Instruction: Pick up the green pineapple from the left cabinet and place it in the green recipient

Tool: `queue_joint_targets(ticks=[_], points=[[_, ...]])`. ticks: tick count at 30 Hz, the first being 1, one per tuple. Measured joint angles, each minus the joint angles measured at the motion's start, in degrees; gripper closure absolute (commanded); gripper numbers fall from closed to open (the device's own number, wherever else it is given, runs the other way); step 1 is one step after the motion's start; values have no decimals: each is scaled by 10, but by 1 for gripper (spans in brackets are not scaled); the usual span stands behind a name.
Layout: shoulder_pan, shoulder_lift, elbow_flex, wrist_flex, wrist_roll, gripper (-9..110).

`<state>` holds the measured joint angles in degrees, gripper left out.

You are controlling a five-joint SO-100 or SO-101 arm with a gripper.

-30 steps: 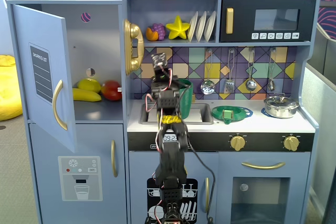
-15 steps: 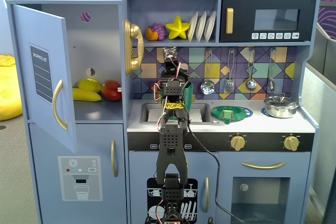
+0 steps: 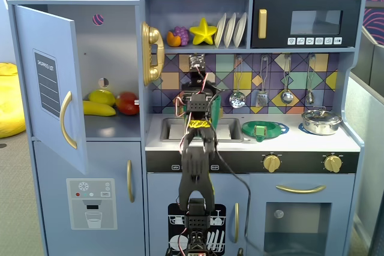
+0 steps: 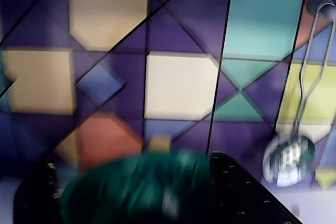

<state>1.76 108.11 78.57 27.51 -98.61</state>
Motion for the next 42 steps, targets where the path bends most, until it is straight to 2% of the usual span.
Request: queue_joint_targets(ticks=[11, 16, 20, 24, 28, 36, 42], points=[[38, 470, 441, 246, 21, 76], [60, 558, 650, 272, 45, 78], [36, 606, 786, 278, 75, 80], [30, 655, 889, 287, 81, 86], [25, 691, 930, 356, 87, 91], [-25, 721, 931, 468, 125, 90], [-30, 741, 928, 496, 123, 90]])
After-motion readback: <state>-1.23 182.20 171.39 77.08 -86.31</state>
